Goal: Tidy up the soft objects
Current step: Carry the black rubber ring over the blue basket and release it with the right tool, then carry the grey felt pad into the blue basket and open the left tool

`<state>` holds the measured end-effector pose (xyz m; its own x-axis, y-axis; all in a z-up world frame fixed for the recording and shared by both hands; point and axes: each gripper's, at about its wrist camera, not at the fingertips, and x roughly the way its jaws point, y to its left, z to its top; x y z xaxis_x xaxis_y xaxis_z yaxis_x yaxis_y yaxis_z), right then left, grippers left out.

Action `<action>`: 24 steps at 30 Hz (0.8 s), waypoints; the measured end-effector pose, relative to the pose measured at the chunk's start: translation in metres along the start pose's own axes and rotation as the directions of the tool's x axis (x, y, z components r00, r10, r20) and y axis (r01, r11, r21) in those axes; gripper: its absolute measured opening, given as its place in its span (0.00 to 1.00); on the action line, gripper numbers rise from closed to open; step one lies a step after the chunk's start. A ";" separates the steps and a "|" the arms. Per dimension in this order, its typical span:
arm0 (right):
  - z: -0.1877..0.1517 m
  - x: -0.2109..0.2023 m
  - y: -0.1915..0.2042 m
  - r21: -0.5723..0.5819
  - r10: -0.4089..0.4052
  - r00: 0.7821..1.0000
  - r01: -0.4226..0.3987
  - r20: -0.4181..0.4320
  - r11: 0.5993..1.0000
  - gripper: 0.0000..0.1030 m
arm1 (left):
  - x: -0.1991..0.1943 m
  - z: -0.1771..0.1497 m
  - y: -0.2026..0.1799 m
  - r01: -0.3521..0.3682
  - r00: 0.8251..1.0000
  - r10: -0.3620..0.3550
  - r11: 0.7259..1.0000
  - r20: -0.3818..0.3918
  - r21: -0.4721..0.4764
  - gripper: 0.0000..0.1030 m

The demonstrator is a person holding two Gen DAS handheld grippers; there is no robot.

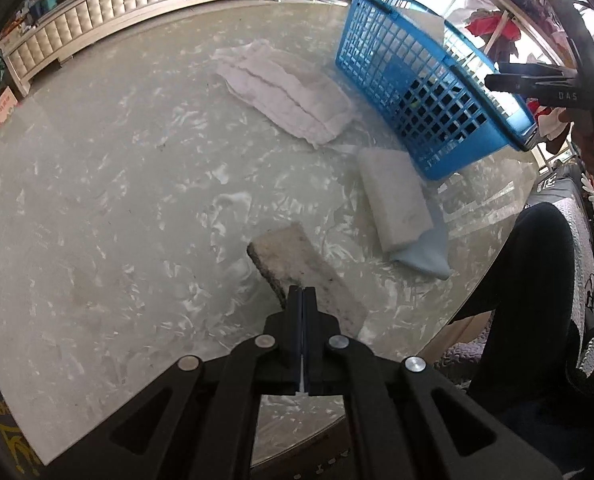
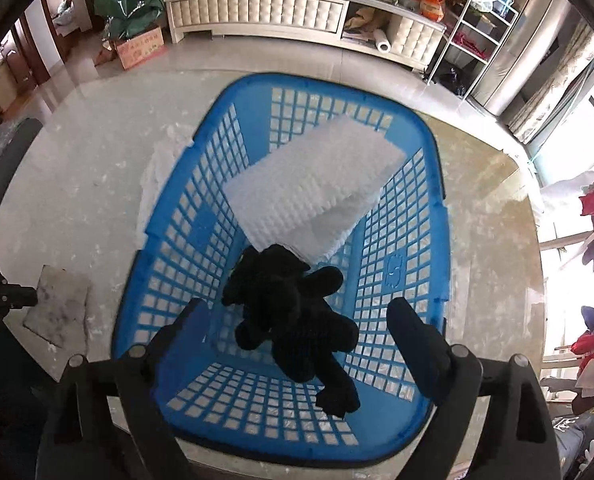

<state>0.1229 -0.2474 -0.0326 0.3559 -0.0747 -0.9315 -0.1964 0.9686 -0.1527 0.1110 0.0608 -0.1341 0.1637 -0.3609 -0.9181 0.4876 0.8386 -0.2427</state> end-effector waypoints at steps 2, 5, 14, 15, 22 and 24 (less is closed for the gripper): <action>-0.002 -0.007 0.002 0.001 -0.005 1.000 0.005 0.009 1.000 0.92 | -0.005 0.002 -0.004 -0.007 1.000 0.007 1.000 0.010 0.005 0.00; -0.007 -0.009 0.004 -0.005 -0.011 1.000 0.011 0.006 1.000 0.98 | -0.018 0.005 -0.012 -0.016 0.999 0.015 1.000 0.036 0.023 0.00; -0.033 -0.027 0.003 0.019 0.013 1.000 -0.013 0.022 1.000 1.00 | -0.060 0.023 -0.042 -0.058 0.993 0.050 0.996 0.107 0.069 0.00; -0.033 -0.029 0.002 0.022 0.014 1.000 -0.015 0.028 1.000 1.00 | -0.065 0.027 -0.047 -0.061 0.992 0.052 0.995 0.115 0.074 0.00; -0.045 -0.042 -0.013 0.038 -0.005 0.998 0.003 0.056 0.999 1.00 | -0.094 0.058 -0.084 -0.087 0.982 0.063 0.988 0.177 0.129 0.00; -0.048 -0.042 -0.017 0.034 -0.010 0.999 0.009 0.050 0.999 1.00 | -0.102 0.069 -0.093 -0.087 0.979 0.058 0.986 0.194 0.141 0.00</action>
<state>0.0674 -0.2718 -0.0069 0.4031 -0.0727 -0.9123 -0.1626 0.9753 -0.1495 0.1077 -0.0089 0.0033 0.3550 -0.3835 -0.8526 0.5879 0.8007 -0.1154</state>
